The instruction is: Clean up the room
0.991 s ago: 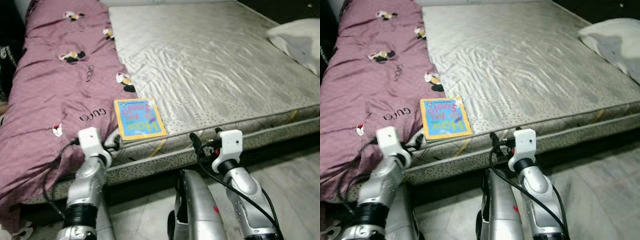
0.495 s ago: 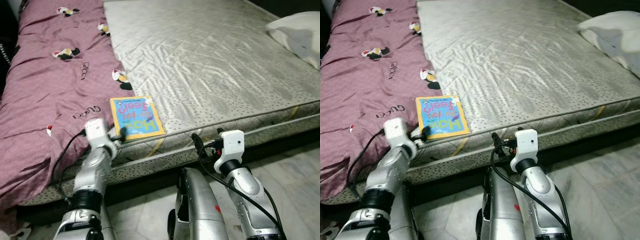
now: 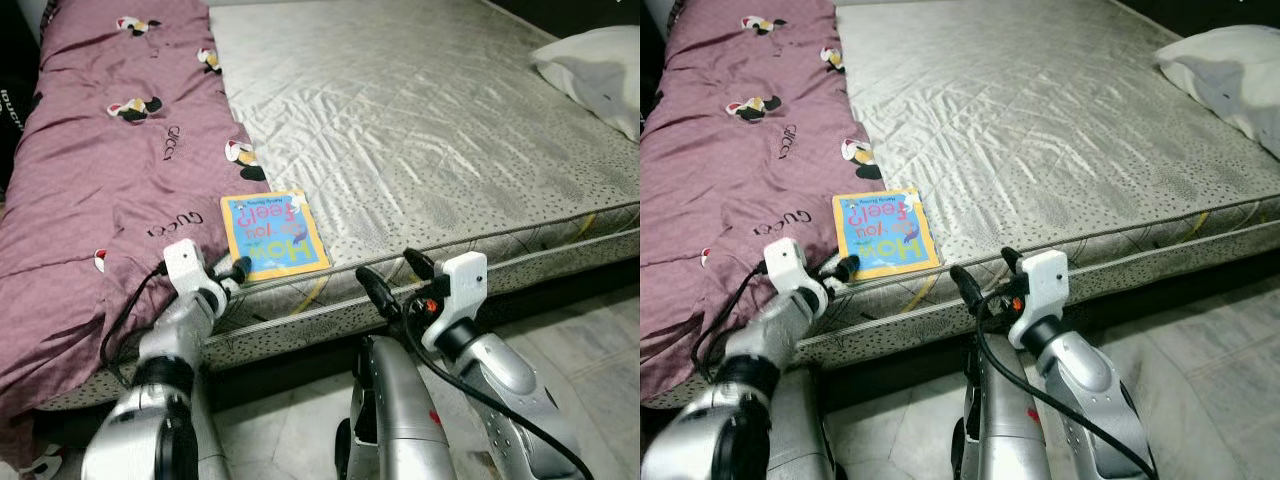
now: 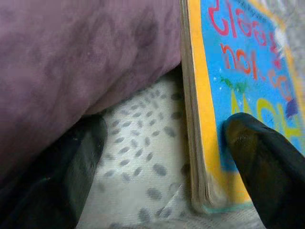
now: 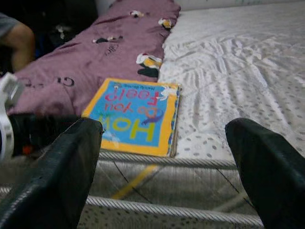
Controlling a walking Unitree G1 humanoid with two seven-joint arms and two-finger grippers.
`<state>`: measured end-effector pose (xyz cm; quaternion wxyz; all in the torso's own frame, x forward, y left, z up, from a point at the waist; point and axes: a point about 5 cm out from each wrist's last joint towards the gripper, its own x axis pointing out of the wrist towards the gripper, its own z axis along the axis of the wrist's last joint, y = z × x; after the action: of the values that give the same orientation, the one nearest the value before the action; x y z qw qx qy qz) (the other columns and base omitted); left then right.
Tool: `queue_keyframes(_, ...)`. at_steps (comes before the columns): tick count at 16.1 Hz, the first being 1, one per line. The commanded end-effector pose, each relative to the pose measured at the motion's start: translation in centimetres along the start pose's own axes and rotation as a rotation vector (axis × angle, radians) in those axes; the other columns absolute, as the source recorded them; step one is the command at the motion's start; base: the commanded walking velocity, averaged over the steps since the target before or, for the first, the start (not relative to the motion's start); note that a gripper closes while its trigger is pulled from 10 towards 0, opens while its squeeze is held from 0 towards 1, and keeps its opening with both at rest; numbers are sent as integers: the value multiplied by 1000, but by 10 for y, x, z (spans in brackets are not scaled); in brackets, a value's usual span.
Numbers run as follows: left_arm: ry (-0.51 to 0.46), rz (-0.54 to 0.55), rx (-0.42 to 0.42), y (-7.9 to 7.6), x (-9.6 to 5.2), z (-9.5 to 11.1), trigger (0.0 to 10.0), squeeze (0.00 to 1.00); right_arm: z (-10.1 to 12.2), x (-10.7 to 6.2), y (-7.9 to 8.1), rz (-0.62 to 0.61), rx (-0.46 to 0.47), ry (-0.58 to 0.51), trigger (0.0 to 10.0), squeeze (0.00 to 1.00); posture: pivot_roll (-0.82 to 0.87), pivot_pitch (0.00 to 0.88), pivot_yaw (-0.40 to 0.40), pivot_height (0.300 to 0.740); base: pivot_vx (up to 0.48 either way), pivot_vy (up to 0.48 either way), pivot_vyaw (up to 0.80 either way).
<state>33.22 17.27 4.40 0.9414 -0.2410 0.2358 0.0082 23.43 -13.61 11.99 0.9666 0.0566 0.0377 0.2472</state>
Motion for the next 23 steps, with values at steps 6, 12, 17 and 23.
queue_keyframes(6, 45, -175, 7, -23, 8, 11, 10000, 0, 10, -2, 8, 53, 27, 5, 10000, 0, -164, 31, -38, 468, 0, 0, 0)
queue_keyframes(12, 168, -208, -63, -22, 8, -4, 0, 0, 9, -15, 32, 333, 72, 72, 10000, 0, -191, 25, -32, 468, 0, 0, 0)
queue_keyframes(17, 171, -257, -141, -22, 8, 1, 0, 0, 12, -11, 23, 268, 16, 55, 10000, 0, -202, 15, -30, 468, 0, 0, 0)
queue_keyframes(23, 174, -264, -175, -25, 9, 1, 0, 0, 14, -8, 26, 310, 22, 58, 10000, 0, -204, 5, -35, 468, 0, 0, 0)
